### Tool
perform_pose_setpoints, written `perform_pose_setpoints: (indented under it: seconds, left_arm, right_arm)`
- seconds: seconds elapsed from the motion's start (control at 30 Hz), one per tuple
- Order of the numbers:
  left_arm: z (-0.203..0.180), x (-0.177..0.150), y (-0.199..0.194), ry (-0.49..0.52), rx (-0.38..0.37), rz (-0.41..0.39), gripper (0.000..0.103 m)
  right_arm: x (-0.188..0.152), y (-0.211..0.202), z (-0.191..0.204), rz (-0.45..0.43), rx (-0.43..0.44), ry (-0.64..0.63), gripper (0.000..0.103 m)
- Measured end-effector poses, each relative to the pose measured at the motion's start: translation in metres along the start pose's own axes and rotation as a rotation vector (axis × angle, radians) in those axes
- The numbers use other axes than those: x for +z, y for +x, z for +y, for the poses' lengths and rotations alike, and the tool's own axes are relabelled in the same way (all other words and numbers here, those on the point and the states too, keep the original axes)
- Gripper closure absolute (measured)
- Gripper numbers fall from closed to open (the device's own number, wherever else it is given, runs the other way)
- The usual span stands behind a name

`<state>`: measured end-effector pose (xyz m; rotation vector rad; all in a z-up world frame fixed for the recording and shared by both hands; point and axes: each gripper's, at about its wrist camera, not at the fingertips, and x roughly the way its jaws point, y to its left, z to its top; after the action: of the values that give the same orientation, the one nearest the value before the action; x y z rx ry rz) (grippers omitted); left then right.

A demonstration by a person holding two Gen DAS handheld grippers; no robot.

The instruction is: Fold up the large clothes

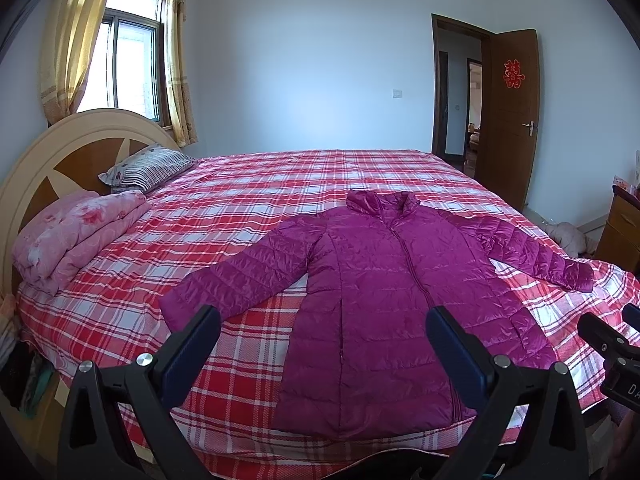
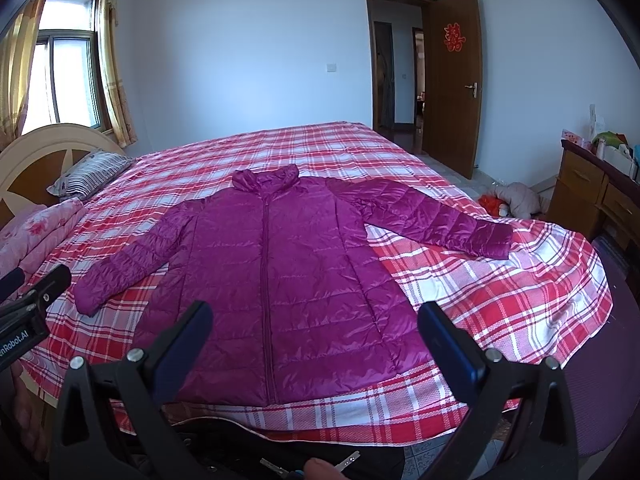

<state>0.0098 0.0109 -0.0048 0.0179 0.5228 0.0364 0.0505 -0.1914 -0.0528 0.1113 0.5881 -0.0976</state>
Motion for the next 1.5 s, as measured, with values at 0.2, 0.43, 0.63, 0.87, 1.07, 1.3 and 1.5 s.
perform_pose_setpoints:
  seconds: [0.2, 0.43, 0.63, 0.87, 1.07, 1.3, 1.5]
  left_arm:
    - [-0.004, 0.001, 0.017, 0.06, -0.033, 0.013, 0.001]
    - [0.002, 0.022, 0.074, 0.175, -0.008, 0.005, 0.001]
    - [0.015, 0.047, 0.148, 0.145, 0.023, 0.028, 0.001]
    - [0.002, 0.049, 0.23, 0.101, 0.057, 0.088, 0.001]
    - [-0.012, 0.044, 0.266, 0.075, 0.062, 0.128, 0.001]
    - [-0.018, 0.043, 0.288, 0.084, 0.101, 0.139, 0.001]
    - [-0.009, 0.042, 0.297, 0.055, 0.111, 0.165, 0.001]
  right_arm:
    - [-0.004, 0.02, -0.018, 0.002, 0.148, 0.054, 0.0]
    - [-0.006, 0.087, -0.076, 0.086, 0.124, 0.142, 0.001]
    - [0.0, 0.128, -0.165, 0.119, -0.02, 0.278, 0.009]
    - [0.017, 0.164, -0.26, 0.15, -0.18, 0.419, 0.016]
    - [0.038, 0.191, -0.313, 0.149, -0.249, 0.491, 0.024]
    - [0.05, 0.234, -0.335, 0.218, -0.308, 0.486, 0.045]
    - [0.047, 0.241, -0.328, 0.249, -0.291, 0.401, 0.08]
